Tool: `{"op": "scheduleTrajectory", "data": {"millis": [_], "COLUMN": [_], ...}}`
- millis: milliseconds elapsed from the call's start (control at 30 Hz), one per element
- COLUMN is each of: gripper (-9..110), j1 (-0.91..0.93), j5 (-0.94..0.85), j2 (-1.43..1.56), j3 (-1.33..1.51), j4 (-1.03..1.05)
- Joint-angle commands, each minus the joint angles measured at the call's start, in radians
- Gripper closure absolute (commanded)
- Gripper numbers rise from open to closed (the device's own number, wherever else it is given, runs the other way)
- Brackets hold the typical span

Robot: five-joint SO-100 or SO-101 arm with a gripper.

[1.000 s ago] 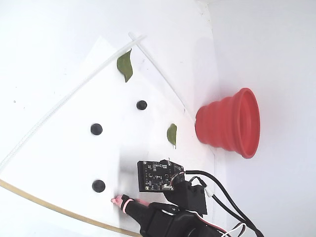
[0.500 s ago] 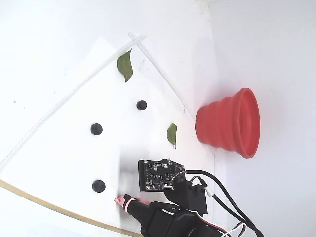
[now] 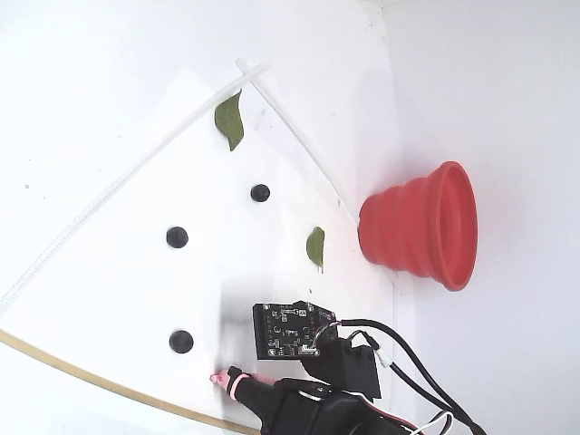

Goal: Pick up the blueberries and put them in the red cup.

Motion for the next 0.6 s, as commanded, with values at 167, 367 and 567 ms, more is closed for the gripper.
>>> {"op": "scheduleTrajectory", "data": {"millis": [167, 367, 567], "gripper": [90, 90, 90], "j1": [0.028, 0.049, 0.072], "j5": [-0.017, -0.023, -0.028], "j2": [0.129, 0.167, 0.204], "j3": [-0.038, -0.051, -0.069], "j4": [0.026, 0.044, 0.057]}}
